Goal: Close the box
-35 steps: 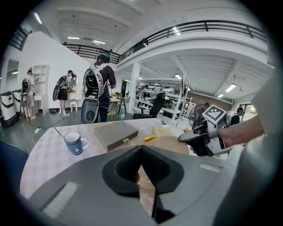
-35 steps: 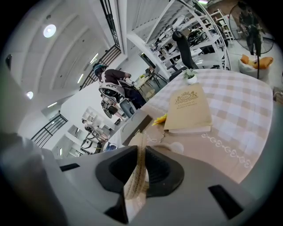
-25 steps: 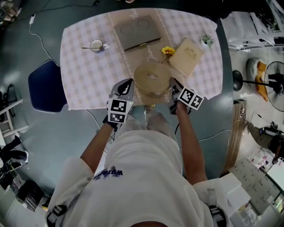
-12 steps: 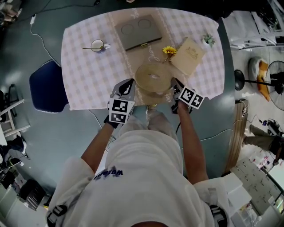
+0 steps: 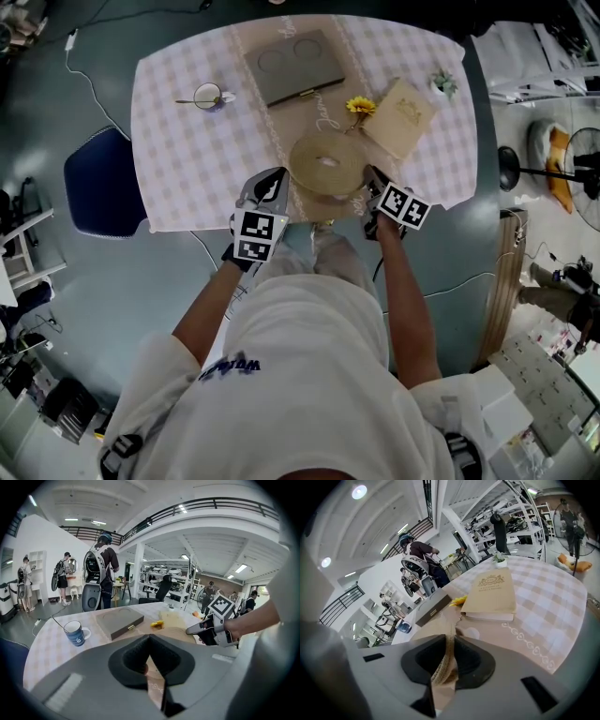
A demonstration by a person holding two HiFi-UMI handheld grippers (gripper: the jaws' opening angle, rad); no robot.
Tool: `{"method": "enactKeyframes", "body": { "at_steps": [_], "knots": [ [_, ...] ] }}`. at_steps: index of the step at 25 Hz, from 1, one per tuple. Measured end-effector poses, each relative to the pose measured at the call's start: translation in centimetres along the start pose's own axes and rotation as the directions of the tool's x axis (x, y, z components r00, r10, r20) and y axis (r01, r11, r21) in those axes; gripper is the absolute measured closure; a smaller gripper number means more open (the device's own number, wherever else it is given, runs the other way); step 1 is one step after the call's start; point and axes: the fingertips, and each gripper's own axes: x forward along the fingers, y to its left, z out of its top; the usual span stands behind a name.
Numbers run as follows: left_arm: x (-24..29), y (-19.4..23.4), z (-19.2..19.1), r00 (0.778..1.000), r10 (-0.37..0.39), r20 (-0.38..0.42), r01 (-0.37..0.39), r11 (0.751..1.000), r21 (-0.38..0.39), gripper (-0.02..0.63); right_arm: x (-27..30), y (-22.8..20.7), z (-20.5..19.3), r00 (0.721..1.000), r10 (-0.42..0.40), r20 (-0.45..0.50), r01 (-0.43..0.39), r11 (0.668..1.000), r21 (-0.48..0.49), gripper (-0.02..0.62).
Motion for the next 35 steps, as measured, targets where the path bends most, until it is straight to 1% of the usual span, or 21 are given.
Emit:
{"method": "enactKeyframes", "body": {
  "at_steps": [3,9,24,31,35],
  "knots": [
    [0.0,-0.3,0.0,1.000,-0.005,-0.003,0.005,1.000,0.016,0.604,0.1,-0.2,-0.1,1.000,-0.010,-0.002,0.010,1.000,-0.016,0.531],
    [-0.1,-0.7,0.0,1.000,-0.012,-0.009,0.012,1.000,0.025,0.604,0.2,-0.6,-0.4,0.998,-0.057,-0.011,0.055,0.992,-0.112,0.531],
    [0.5,-0.7,-1.0,0.999,-0.017,-0.043,0.018,1.000,0.025,0.604,0.9,-1.5,-1.1,0.995,-0.100,-0.014,0.097,0.985,-0.143,0.529],
    [0.4,-0.9,-1.1,0.999,-0.016,-0.046,0.018,1.000,0.026,0.604,1.3,-2.0,-1.5,0.995,-0.085,-0.045,0.075,0.978,-0.193,0.520],
    [0.3,-1.1,-1.2,0.999,-0.018,-0.046,0.019,1.000,0.024,0.604,1.5,-2.1,-1.6,0.995,-0.087,-0.039,0.078,0.976,-0.204,0.518]
  ]
}}
